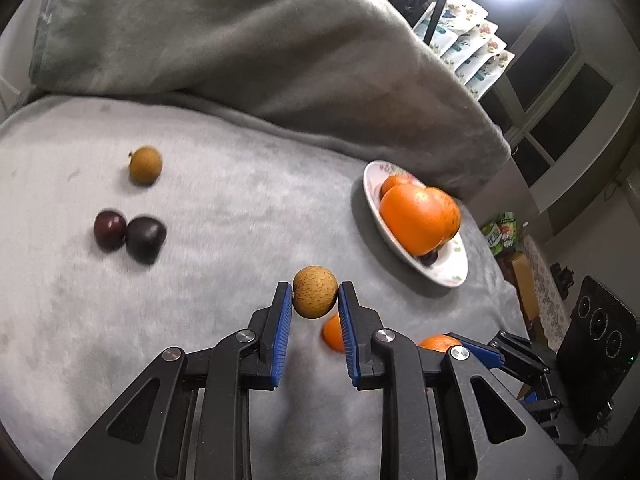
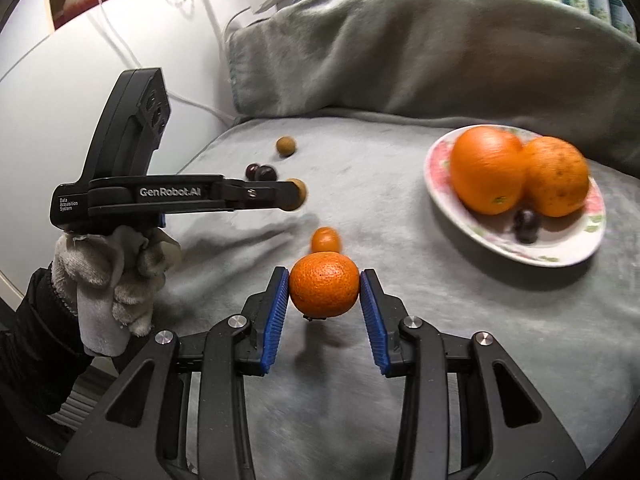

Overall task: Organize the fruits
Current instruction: 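Carry the longan and the tangerine over the plate with both grippers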

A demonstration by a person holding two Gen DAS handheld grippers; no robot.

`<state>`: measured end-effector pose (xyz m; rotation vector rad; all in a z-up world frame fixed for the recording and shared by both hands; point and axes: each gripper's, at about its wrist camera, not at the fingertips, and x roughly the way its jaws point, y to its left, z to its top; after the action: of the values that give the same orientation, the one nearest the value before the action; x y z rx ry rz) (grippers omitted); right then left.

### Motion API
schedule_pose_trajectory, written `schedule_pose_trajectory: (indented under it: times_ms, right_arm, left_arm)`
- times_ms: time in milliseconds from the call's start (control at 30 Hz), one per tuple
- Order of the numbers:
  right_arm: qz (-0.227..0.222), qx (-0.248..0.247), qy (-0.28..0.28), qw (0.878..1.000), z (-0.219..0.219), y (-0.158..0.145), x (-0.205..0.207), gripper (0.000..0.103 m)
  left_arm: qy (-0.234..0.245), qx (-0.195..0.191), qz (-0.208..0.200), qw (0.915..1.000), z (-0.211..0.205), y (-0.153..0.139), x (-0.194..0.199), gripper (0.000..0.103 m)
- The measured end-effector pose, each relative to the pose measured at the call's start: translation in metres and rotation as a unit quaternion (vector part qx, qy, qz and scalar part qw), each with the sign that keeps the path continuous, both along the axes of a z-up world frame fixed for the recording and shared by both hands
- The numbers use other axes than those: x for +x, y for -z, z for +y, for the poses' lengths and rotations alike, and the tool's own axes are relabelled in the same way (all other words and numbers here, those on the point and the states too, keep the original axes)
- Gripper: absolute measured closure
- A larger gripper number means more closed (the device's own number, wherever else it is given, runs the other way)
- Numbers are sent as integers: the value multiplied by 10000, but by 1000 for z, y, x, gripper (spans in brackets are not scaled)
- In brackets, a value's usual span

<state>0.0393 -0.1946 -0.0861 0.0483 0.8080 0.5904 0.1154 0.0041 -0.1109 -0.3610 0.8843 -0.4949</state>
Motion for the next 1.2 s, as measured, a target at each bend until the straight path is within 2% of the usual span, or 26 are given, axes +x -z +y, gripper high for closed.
schedule_pose_trajectory:
  times_ms: [533,1200]
  right_arm:
    - [-356,-49,687,9970,-57,-21,4,65]
    - [-419,-114,1249,9912,-97,-15,30,65]
  left_arm:
    - [263,-31,-407,9988,-43,-34,30,81]
    - [511,187,-500,9973,-88,-42,75,81]
